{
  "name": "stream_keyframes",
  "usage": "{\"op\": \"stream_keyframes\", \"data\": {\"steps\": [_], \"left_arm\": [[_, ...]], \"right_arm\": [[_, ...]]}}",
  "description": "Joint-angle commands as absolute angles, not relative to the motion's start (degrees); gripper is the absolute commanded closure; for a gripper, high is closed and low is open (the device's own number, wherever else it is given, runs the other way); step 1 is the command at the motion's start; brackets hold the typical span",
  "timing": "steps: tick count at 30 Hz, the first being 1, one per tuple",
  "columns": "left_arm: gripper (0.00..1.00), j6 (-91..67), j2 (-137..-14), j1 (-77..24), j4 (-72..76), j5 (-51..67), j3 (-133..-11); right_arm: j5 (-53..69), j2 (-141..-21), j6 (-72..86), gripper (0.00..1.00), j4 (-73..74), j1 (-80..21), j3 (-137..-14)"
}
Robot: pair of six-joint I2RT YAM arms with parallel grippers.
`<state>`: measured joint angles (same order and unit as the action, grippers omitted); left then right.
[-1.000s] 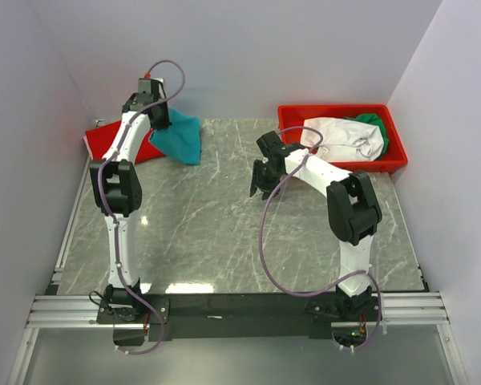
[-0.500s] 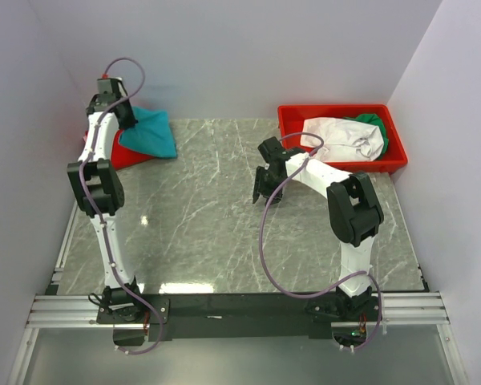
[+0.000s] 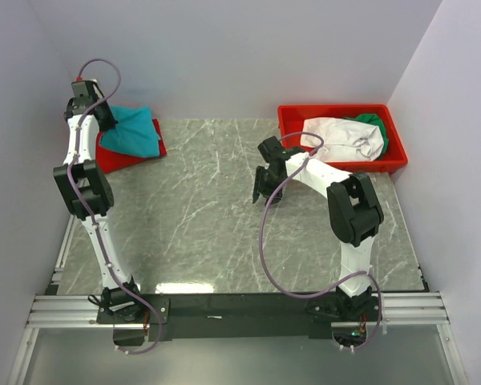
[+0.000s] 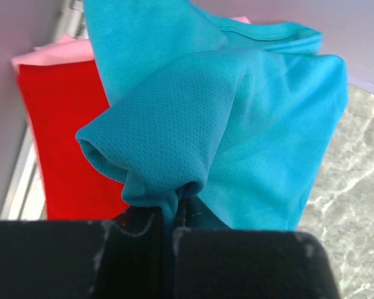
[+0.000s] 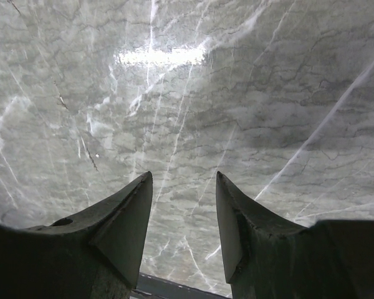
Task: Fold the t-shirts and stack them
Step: Neatly place the folded tshirt to the corner, then reset both grippers
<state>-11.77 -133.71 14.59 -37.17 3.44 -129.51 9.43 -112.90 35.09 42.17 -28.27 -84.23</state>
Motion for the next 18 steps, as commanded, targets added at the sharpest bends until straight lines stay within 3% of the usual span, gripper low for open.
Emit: {"op": "stream_keyframes", "data": {"steps": [1,7,9,10,11,13,14,18], "left_arm": [[1.0,-12.57,-130.17,15.91,-33.49,4.31,-130.17],[1.0,-13.62,-130.43,16.52,-32.08,1.85,-128.58],[0.95,-14.06,-130.6,16.96,-32.08,1.32,-128.67],[0.88,-14.24,-130.61,17.05,-32.34,0.45,-128.76],[0.63,-14.5,-130.61,17.05,-32.52,0.18,-128.76],[0.34,-15.2,-130.43,17.4,-32.78,-1.74,-128.41],[0.03,-15.29,-129.99,17.49,-32.96,-3.32,-128.15],[0.01,-17.65,-128.24,17.58,-34.89,-11.41,-126.57]], "right_arm": [[8.88,-110.74,35.51,0.48,43.15,-28.74,-86.48],[8.09,-110.22,35.68,0.48,43.33,-28.92,-86.4],[7.65,-109.43,35.86,0.48,43.07,-29.0,-86.13],[7.56,-109.16,35.95,0.48,42.89,-28.92,-85.96],[7.21,-108.9,36.03,0.48,42.72,-28.92,-85.7],[6.86,-108.02,36.12,0.48,42.45,-29.0,-85.52],[6.68,-107.76,36.21,0.48,42.36,-29.0,-85.43],[5.72,-106.18,36.3,0.47,42.19,-28.92,-85.25]]}}
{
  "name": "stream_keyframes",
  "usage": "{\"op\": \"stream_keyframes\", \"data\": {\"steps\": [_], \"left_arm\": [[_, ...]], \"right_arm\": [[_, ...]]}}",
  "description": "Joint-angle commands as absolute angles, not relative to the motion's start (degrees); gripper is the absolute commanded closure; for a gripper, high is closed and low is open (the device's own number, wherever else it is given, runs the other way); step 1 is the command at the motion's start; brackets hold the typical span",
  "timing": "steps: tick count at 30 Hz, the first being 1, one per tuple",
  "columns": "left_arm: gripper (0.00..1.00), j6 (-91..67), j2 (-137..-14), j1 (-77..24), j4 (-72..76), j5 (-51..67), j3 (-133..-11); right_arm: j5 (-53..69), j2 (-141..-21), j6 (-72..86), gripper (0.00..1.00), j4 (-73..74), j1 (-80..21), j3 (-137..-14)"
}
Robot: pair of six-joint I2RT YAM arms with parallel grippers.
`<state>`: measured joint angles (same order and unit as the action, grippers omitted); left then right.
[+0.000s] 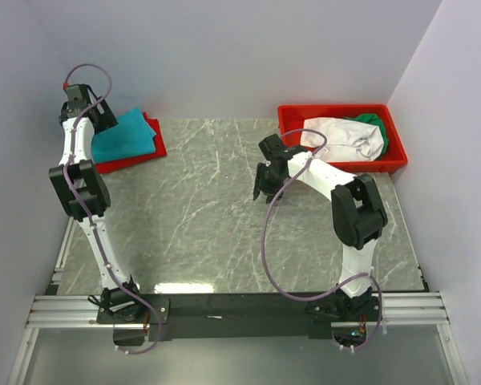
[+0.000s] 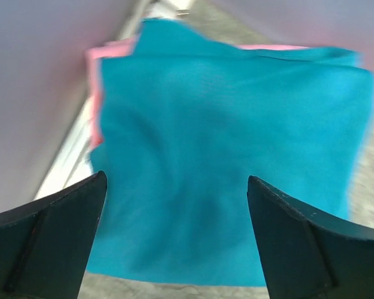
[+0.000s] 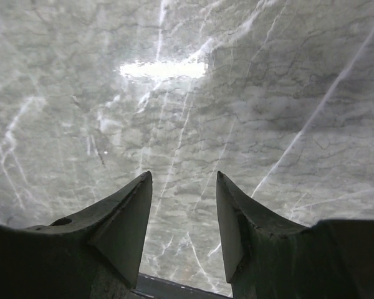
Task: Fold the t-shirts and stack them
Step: Reset both grippers
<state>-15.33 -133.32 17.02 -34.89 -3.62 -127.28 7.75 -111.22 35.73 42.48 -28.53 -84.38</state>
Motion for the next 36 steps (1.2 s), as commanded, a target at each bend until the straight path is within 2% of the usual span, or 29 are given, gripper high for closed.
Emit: {"op": "stream_keyframes", "data": {"steps": [1,11,22,23,29,36], "left_arm": [[0.01,-17.93,-127.62,17.67,-35.15,-12.99,-126.13],[0.01,-20.92,-113.4,16.35,-32.08,-11.78,-115.41],[0.01,-22.85,-100.39,0.36,-30.76,-10.38,-98.98],[0.01,-23.9,-99.15,-3.74,-29.72,-9.5,-95.48],[0.0,-27.15,-88.7,-14.22,-24.53,-4.05,-81.24],[0.01,-30.32,-78.14,-20.12,-23.03,-4.65,-69.71]], "right_arm": [[5.45,-105.82,36.3,0.47,42.1,-29.0,-85.08],[0.45,-100.02,37.09,0.47,38.15,-28.39,-80.95],[-4.92,-91.76,36.83,0.46,32.35,-26.46,-74.81],[-5.27,-90.45,36.74,0.46,31.21,-26.37,-74.19],[-7.03,-86.67,36.65,0.46,28.22,-26.02,-71.11],[-7.82,-84.12,36.39,0.46,26.72,-26.02,-69.26]]}}
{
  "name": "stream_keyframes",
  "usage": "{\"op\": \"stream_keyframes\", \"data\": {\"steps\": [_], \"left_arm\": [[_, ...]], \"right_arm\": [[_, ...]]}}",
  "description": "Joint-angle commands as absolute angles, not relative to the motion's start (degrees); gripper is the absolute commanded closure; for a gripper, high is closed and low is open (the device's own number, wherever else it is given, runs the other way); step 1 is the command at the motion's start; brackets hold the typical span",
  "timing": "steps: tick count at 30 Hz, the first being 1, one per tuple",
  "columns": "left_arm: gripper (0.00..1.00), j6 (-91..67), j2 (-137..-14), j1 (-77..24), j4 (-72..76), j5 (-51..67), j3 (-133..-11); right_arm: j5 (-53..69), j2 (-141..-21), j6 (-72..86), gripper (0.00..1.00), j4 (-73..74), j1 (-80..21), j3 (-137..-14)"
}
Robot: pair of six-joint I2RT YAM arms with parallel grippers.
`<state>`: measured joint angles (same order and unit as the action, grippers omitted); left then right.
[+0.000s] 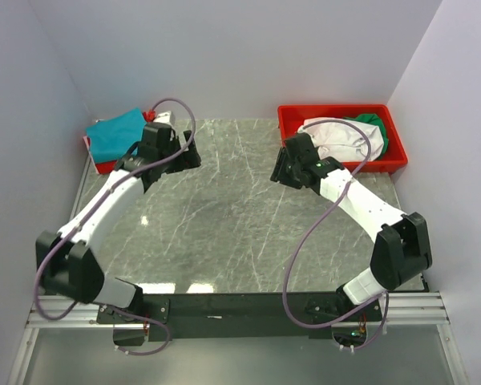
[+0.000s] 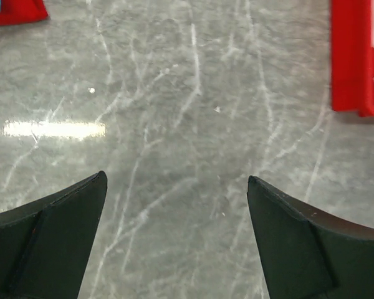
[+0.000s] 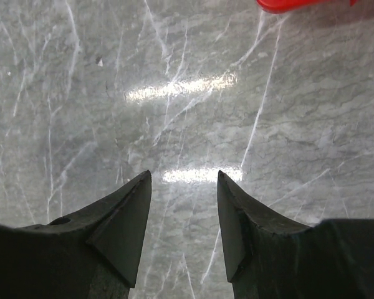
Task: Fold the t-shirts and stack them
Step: Reset both grippers
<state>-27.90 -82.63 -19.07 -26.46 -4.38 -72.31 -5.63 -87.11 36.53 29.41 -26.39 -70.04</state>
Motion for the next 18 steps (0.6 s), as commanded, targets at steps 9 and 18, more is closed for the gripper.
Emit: {"op": "stream_keyframes", "data": {"steps": [9,18], "left_arm": [[0.01,-30.94,-71.37,-21.27,-22.5,-8.7,-62.75],[0.01,-30.59,-70.23,-21.27,-21.36,-8.7,-62.4]], "right_arm": [[-7.91,-80.6,37.18,0.46,24.52,-26.02,-66.36],[-9.32,-79.02,36.47,0.46,23.73,-26.02,-65.39]]}}
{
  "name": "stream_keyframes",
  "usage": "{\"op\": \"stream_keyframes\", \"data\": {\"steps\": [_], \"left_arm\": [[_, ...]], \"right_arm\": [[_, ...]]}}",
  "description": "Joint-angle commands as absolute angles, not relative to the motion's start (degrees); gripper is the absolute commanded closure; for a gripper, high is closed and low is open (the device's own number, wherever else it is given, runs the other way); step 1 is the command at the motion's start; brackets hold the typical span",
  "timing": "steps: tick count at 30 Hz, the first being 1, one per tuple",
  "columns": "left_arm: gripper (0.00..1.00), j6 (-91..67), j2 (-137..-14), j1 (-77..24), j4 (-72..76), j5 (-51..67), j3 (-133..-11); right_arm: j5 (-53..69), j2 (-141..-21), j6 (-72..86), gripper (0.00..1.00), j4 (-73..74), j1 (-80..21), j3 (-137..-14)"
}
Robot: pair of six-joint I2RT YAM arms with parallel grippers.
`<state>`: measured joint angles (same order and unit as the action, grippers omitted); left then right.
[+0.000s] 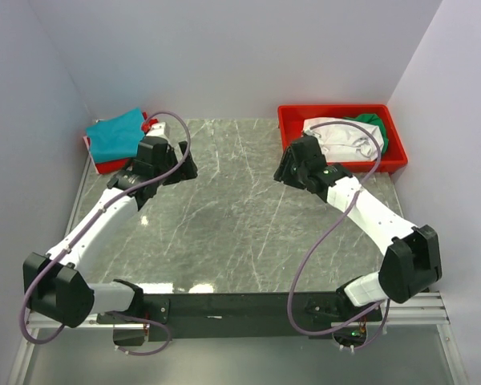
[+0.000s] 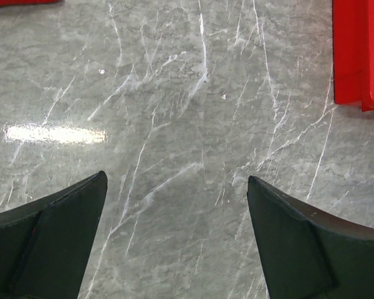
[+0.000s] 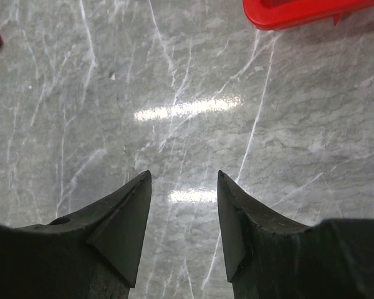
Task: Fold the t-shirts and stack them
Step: Reset both grippers
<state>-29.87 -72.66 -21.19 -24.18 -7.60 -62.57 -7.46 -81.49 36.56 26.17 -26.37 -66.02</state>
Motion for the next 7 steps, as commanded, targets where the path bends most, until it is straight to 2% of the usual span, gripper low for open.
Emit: {"op": "stream_keyframes", "data": {"steps": [1,7], "left_arm": [[0.0,-30.41,-70.14,-21.27,-21.27,-8.53,-62.4],[0.0,-30.41,-71.1,-21.27,-21.01,-8.17,-63.89]], "right_arm": [[-9.23,-78.75,36.39,0.46,23.47,-26.02,-65.22],[-9.23,-75.59,35.42,0.46,20.39,-26.02,-63.72]]}}
